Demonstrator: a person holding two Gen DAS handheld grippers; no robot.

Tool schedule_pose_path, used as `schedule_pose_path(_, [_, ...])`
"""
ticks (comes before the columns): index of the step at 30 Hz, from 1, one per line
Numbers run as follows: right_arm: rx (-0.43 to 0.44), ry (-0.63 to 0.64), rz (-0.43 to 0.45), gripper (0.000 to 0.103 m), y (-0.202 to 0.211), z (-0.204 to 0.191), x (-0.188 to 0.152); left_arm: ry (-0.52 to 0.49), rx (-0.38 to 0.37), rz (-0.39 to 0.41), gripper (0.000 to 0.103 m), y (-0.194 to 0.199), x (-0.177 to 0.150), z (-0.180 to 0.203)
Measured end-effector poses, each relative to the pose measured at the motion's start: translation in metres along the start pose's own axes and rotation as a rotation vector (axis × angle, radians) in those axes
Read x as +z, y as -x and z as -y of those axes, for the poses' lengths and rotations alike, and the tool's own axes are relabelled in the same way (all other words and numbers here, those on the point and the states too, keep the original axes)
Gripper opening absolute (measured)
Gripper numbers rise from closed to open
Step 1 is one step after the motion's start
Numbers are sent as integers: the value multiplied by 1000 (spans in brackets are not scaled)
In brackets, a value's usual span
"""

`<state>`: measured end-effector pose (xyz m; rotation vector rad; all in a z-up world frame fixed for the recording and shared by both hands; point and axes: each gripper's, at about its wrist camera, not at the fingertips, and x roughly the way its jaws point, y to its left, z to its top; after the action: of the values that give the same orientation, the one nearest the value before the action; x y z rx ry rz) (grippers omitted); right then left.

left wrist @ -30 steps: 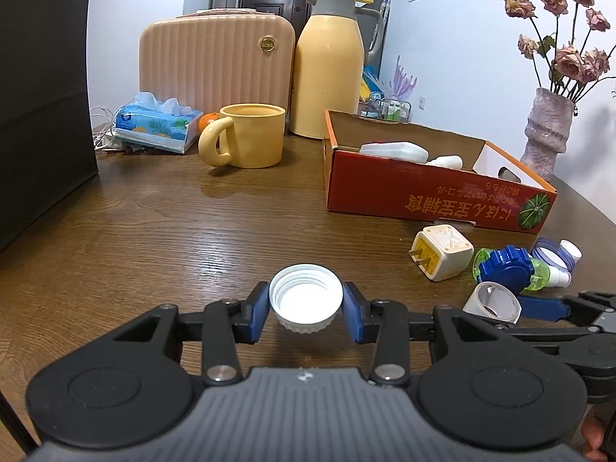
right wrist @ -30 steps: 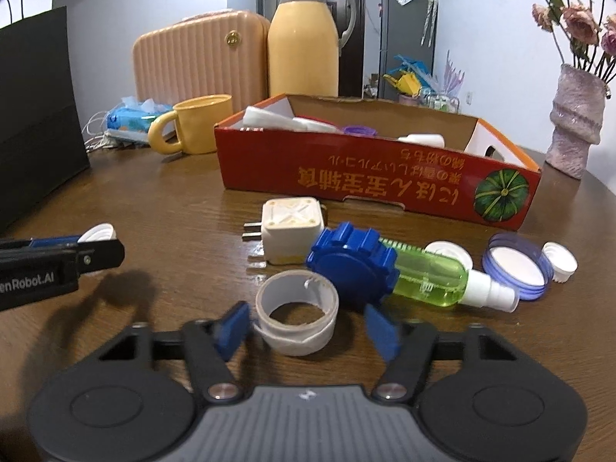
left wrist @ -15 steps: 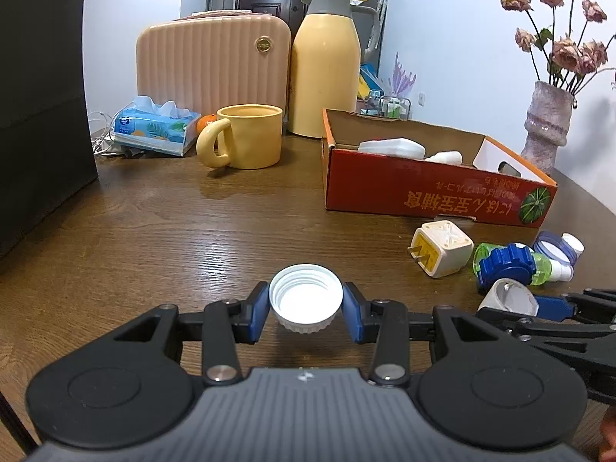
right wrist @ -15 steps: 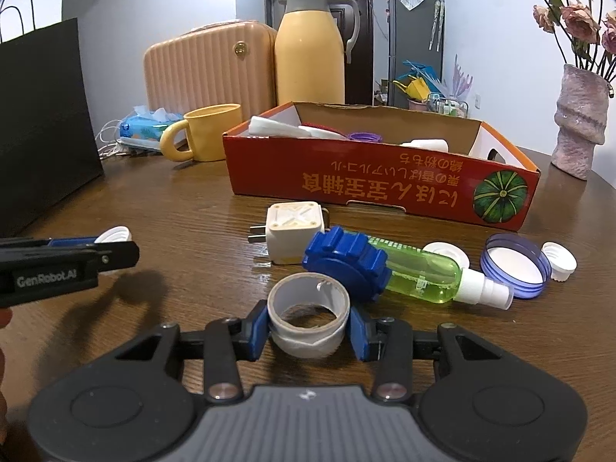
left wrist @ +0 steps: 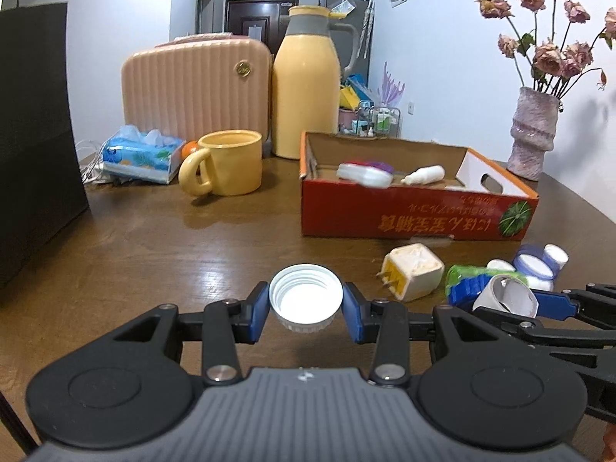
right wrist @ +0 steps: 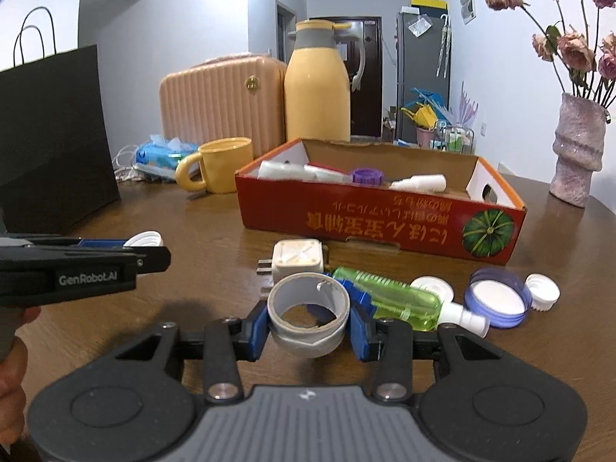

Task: Organize rigid objects
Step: 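Carry the white cap and translucent ring over the cardboard box with both grippers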

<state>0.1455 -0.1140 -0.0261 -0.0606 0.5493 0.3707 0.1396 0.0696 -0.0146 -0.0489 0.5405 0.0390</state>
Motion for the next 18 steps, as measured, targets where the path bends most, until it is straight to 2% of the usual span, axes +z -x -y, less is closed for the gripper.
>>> schedule_pose_path(18, [-38,-44,81,42,10,41,26,-31,-44,54,41,-1,39,42])
